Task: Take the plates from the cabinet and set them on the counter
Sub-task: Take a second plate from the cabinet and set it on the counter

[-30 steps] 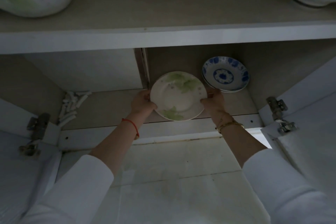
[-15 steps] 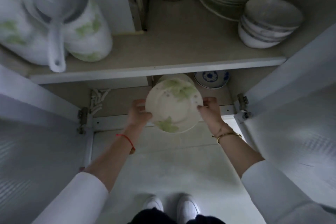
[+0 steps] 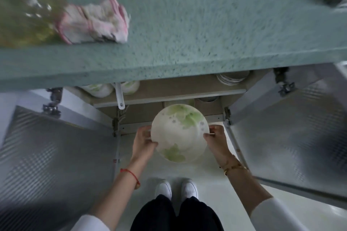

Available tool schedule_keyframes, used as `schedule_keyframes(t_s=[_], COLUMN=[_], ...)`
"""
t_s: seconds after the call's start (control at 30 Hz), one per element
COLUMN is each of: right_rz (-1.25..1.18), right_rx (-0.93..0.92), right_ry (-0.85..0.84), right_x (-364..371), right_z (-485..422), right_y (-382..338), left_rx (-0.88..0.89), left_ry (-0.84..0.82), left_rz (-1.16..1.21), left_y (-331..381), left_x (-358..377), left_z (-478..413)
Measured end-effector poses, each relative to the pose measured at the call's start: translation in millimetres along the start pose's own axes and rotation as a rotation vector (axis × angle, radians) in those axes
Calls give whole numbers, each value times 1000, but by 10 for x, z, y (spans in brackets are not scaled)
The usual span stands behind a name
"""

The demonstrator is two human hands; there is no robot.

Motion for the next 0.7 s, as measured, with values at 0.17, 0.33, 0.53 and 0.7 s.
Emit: schedule_keyframes(t_s=[0.17,0.33,0.53,0.7], right_rz=[-79,-164,-220,-243], right_rx=[31,44,12,-35], right_ry=[5,-13,-2,43], right_x=[-332,-660,-991,-1259], right_z=[628,1211,1820,2297], right_y=[-359,-708,-1241,-1624], left_rx=[23,33,56,120], left_ry=[28,-9,3,14], left_rz=[83,77,67,77], left_y=[273,515,977,1370], left_x=[-238,-476,-724,-903], left_z=[646,1227,1891,2342])
Point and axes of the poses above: each hand's wrist, its own z-axis away from the middle knuckle, its own x-axis out of the palm, y = z × x, the point moved 2 cm from there along -z, towards the middle knuckle, and after that the axes turned 8 degrees about -z, right-handed, at the moved point
